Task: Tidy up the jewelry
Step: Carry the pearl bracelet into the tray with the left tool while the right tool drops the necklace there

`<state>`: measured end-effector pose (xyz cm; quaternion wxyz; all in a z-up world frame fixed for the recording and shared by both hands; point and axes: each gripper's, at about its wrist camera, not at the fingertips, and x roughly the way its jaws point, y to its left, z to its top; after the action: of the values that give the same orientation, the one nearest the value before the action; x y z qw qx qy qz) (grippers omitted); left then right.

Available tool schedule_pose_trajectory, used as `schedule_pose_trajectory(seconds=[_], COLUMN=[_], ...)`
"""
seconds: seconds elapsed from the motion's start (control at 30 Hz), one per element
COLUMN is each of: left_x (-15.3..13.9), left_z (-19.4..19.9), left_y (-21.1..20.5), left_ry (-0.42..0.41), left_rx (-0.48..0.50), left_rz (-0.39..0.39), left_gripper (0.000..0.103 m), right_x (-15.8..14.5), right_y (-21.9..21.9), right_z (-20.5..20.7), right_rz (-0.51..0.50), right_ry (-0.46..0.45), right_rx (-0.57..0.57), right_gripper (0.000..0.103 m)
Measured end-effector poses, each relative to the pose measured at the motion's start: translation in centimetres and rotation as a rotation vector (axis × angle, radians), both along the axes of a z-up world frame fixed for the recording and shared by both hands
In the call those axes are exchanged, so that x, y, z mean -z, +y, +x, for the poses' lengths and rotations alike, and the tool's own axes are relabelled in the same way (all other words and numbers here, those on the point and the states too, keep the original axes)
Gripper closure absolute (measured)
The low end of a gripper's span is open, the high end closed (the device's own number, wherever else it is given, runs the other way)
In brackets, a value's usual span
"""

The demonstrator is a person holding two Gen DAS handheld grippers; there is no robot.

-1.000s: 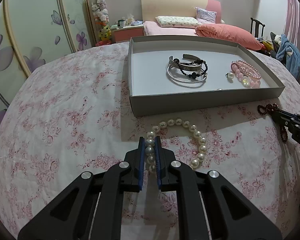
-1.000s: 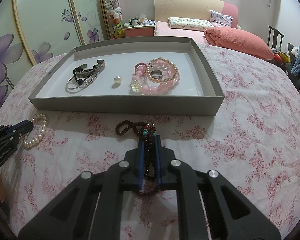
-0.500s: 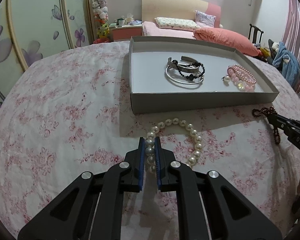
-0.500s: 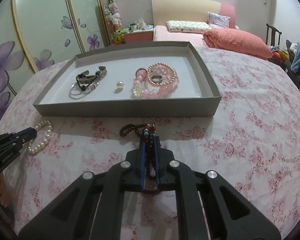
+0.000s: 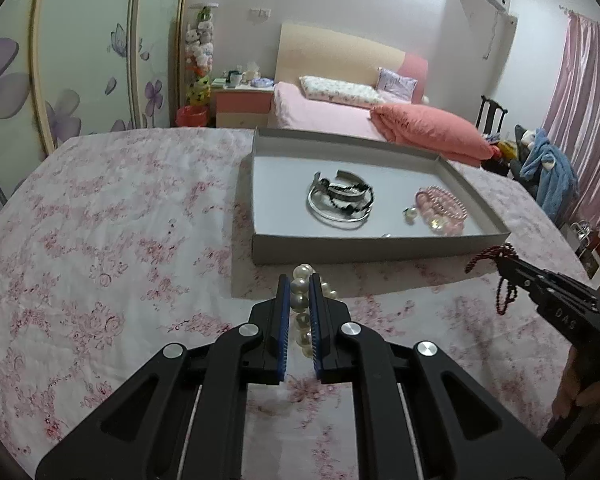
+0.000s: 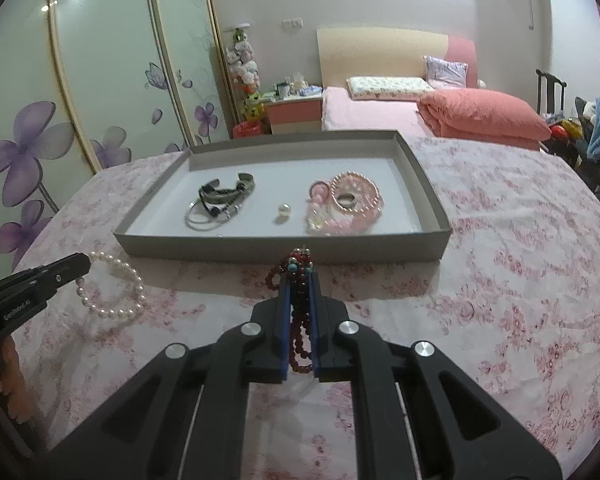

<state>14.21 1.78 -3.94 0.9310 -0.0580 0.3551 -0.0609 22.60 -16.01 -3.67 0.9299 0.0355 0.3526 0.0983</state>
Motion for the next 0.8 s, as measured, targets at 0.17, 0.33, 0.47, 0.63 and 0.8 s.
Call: schedule_pose_trajectory(seconds=[0.17,0.33,0.47,0.63,0.8], left_x=[-0.6,-1.1,-1.5,-2.1,-2.6], left_z=[-0.5,-0.7,-1.0,-1.3,-1.4], left_y=[-0.5,-0.8,-0.9,-1.2,-1.6], left_ry=[-0.029,-0.053,-0.076,-0.107,-0.134], left_rx=[0.012,0.019,0.021,0.021,0.02], left_rz=[-0.019,-0.041,-0.048,-0.048,-0.038], left_gripper=[0.093,0.093,0.093,0.093,0.093], right_x=[-0.7,-1.1,-1.8,-2.7,-3.6], right_y=[0.7,0.9,0.9,0.9,0.9], right_z=[-0.3,-0.6,-0.9,-1.6,-2.1], right_rz=[0.006,0.012,0.016,0.02,0.018], right_ry=[-0.029,-0.061,-0.107,-0.169,-0.224], right_rx=[0.0,0.008,0.019,0.029,0.038], right_gripper=[0.094,0.094,0.094,0.094,0.094])
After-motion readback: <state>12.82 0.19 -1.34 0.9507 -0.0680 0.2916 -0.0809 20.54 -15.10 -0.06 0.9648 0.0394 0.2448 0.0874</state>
